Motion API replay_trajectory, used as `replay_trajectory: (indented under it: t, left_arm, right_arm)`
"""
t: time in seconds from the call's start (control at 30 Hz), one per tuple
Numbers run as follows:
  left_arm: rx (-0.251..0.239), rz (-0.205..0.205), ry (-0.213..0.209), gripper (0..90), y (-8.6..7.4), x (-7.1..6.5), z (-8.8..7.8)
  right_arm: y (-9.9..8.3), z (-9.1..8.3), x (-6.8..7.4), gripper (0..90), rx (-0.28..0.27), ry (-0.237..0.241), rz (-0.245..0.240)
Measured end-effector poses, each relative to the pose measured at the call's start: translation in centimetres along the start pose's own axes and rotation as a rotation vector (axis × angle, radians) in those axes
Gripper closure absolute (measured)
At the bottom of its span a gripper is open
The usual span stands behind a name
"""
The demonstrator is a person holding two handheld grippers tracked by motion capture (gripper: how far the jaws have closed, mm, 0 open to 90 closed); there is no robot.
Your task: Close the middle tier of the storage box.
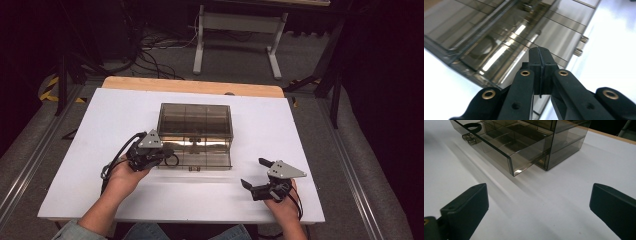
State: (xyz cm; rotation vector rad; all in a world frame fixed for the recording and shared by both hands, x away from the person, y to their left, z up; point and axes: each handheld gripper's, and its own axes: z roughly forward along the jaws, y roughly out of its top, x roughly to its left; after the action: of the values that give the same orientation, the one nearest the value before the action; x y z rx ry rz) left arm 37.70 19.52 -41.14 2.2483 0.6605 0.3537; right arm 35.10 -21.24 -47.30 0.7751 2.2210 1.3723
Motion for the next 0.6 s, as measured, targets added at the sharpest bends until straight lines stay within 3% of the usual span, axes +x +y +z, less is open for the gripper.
replay_trajectory:
  t: [0.3,0.6]
  left_arm:
    - [0.046,0.082,-0.066,89.4,0.8,-1.5,0.3]
    - [0.083,0.107,-0.100,89.4,1.0,-2.0,0.6]
  right_arm:
    - [0.0,0.0,0.0,2.7,0.001,0.003,0.001]
    - [0.0,-0.1,0.0,2.7,0.000,0.004,0.002]
